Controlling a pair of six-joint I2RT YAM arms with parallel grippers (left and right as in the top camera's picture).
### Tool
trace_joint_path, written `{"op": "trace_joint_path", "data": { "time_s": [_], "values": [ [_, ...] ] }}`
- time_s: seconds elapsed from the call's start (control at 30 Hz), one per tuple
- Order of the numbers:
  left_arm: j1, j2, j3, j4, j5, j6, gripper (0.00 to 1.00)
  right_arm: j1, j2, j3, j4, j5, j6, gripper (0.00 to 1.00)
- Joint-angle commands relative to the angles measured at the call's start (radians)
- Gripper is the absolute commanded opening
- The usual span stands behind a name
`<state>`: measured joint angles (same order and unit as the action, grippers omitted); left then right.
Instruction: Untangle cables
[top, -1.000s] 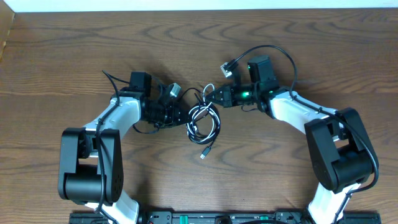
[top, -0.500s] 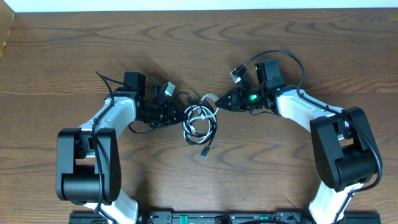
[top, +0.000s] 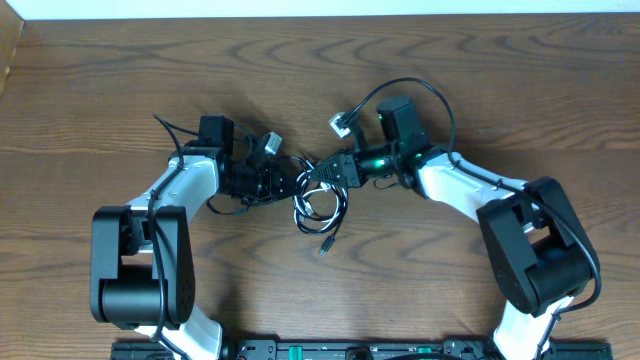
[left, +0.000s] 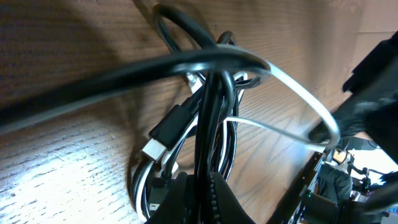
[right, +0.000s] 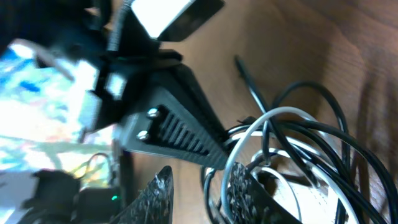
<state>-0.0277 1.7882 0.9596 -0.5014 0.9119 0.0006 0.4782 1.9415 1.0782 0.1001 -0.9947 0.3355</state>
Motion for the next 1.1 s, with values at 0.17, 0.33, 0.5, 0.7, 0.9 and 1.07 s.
{"op": "trace_joint_path", "data": {
  "time_s": [0.17,0.33,0.5,0.7,0.9,1.07],
  "values": [
    [0.005,0.009,-0.011,-0.006,-0.166,-0.047,0.07,0.106,-0.028,0.006,-0.025,0.29,-0.015,0.29],
    [0.004,0.009,-0.011,-0.005,-0.222,-0.085,0.08,0.112,-0.028,0.006,-0.036,0.426,-0.015,0.34],
    [0.004,0.009,-0.011,-0.005,-0.225,-0.084,0.07,0.091,-0.032,0.008,-0.043,0.512,-0.013,0.39],
    [0.004,0.009,-0.011,-0.003,-0.225,-0.084,0.07,0.078,-0.115,0.02,-0.041,0.435,0.0,0.48],
    [0.004,0.009,-0.011,-0.002,-0.225,-0.084,0.07,0.102,-0.2,0.02,-0.044,0.433,0.0,0.5],
    [0.004,0.009,-0.011,-0.002,-0.225,-0.085,0.07,0.14,-0.192,0.02,-0.071,0.437,-0.002,0.43]
  ]
}}
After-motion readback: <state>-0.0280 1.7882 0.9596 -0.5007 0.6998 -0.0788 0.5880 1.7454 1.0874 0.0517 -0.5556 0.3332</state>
